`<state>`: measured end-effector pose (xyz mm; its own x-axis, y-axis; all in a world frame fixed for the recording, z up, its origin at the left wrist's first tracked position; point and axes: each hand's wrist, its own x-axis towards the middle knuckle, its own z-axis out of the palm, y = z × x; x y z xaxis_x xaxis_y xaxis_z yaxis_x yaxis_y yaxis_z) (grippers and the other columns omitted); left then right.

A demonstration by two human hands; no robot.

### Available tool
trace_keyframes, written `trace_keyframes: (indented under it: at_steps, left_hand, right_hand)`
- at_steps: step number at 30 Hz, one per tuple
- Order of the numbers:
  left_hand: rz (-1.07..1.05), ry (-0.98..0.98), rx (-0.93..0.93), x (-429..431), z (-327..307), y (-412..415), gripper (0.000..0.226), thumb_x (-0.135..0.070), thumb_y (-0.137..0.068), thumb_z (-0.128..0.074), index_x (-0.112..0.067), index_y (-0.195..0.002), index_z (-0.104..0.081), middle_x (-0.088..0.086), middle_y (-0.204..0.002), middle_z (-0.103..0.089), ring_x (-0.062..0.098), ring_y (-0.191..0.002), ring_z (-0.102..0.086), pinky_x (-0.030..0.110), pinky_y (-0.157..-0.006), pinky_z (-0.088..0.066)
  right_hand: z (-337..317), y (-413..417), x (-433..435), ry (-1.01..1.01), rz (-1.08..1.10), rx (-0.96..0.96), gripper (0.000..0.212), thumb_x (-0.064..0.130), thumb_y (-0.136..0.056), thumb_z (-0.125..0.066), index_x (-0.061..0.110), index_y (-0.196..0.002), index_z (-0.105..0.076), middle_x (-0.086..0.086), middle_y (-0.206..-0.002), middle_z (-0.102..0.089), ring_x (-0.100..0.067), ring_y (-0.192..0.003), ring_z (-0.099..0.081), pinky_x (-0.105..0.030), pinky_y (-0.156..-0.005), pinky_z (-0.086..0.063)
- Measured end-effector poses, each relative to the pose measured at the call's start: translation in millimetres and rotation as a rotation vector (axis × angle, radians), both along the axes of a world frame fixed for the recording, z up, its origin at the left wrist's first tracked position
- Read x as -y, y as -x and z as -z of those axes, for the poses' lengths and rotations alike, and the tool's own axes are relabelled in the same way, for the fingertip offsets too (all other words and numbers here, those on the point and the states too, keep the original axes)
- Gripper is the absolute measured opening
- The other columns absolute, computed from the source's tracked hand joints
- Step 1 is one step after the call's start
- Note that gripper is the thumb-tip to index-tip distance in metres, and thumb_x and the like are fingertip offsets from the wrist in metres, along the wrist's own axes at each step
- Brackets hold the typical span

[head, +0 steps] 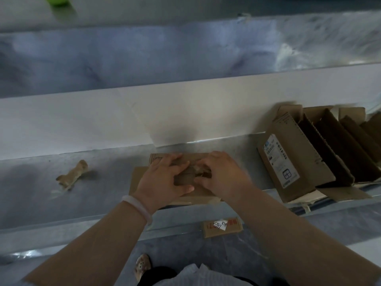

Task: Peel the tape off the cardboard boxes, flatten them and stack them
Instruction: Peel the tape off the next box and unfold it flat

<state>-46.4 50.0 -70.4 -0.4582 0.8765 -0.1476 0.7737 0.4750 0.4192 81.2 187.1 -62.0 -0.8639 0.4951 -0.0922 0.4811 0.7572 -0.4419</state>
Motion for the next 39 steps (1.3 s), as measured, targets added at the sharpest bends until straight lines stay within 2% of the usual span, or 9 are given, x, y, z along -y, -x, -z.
trace_keyframes:
  at_steps: [5,11,20,24,28,31,33,36,39]
  left_hand:
    - [0.006,0.0,-0.008,1,-2,-1,0.084,-0.076,-0.064,-0.052,-0.038,-0.139,-0.041,-0.014,-0.151,-0.024,0.013,-0.135,-0.025,0.015,-0.104,-0.007]
    - [0.002,0.002,-0.002,1,-4,-2,0.072,-0.06,-0.076,-0.064,-0.039,-0.139,-0.04,-0.016,-0.152,-0.022,0.013,-0.137,-0.022,0.022,-0.111,-0.008]
    - [0.008,0.012,0.015,2,-3,-1,0.086,-0.075,-0.062,-0.047,-0.039,-0.14,-0.039,-0.016,-0.151,-0.022,0.014,-0.137,-0.023,0.027,-0.111,-0.014]
    - [0.009,-0.001,0.008,2,-1,0,0.094,-0.083,-0.056,-0.037,-0.04,-0.14,-0.039,-0.018,-0.151,-0.021,0.013,-0.137,-0.022,0.025,-0.111,-0.013]
    - [0.011,0.001,0.0,1,-1,0,0.087,-0.078,-0.062,-0.044,-0.04,-0.14,-0.038,-0.019,-0.152,-0.02,0.013,-0.136,-0.022,0.022,-0.108,-0.012]
    - [0.019,0.002,-0.016,1,0,1,0.094,-0.083,-0.057,-0.034,-0.041,-0.14,-0.037,-0.019,-0.152,-0.02,0.013,-0.136,-0.022,0.023,-0.108,-0.013]
    - [0.014,0.004,-0.01,1,0,1,0.095,-0.084,-0.055,-0.033,-0.041,-0.14,-0.037,-0.019,-0.151,-0.02,0.013,-0.136,-0.021,0.022,-0.107,-0.011]
    - [0.003,0.004,0.004,1,0,1,0.095,-0.084,-0.054,-0.034,-0.041,-0.139,-0.039,-0.018,-0.151,-0.021,0.013,-0.137,-0.022,0.026,-0.111,-0.013]
    - [0.005,0.003,0.0,0,0,1,0.091,-0.084,-0.057,-0.04,-0.042,-0.138,-0.04,-0.018,-0.151,-0.022,0.013,-0.137,-0.022,0.026,-0.111,-0.013]
  right_hand:
    - [1,-1,4,-0.055,0.02,-0.075,0.012,0.03,-0.087,-0.062,0.021,-0.095,-0.064,0.002,-0.1,-0.062,-0.02,-0.099,-0.055,-0.037,-0.093,-0.044]
    - [-8,-13,-17,0.27,0.361,-0.232,0.006,0.025,-0.087,-0.069,0.021,-0.087,-0.065,0.011,-0.085,-0.063,-0.005,-0.08,-0.057,-0.018,-0.068,-0.043]
    - [6,-38,-22,0.352,0.441,-0.272,0.032,0.024,-0.085,-0.072,0.033,-0.106,-0.05,0.013,-0.088,-0.062,0.001,-0.083,-0.058,-0.014,-0.069,-0.045]
    - [11,-42,-17,0.377,0.465,-0.242,0.016,0.031,-0.091,-0.065,0.028,-0.106,-0.066,0.013,-0.097,-0.065,-0.004,-0.092,-0.06,-0.021,-0.083,-0.048]
    - [15,-46,-13,0.513,0.513,-0.334,0.02,0.028,-0.097,-0.053,0.029,-0.106,-0.071,0.012,-0.106,-0.064,-0.003,-0.098,-0.056,-0.024,-0.089,-0.044]
    - [18,-47,-18,0.759,0.574,-0.415,0.02,0.016,-0.093,-0.061,0.03,-0.101,-0.074,0.017,-0.103,-0.066,0.001,-0.097,-0.059,-0.019,-0.093,-0.045]
    - [20,-47,-22,0.954,0.618,-0.484,0.022,0.012,-0.085,-0.071,0.031,-0.096,-0.073,0.008,-0.099,-0.073,-0.008,-0.097,-0.067,-0.029,-0.094,-0.052]
    - [19,-44,-30,1.164,0.657,-0.519,0.036,0.009,-0.079,-0.077,0.023,-0.109,-0.065,-0.008,-0.105,-0.07,-0.019,-0.098,-0.069,-0.033,-0.087,-0.056]
    - [19,-36,-31,1.198,0.562,-0.389,0.047,0.016,-0.077,-0.079,0.017,-0.121,-0.062,-0.007,-0.111,-0.067,-0.02,-0.101,-0.068,-0.033,-0.086,-0.057]
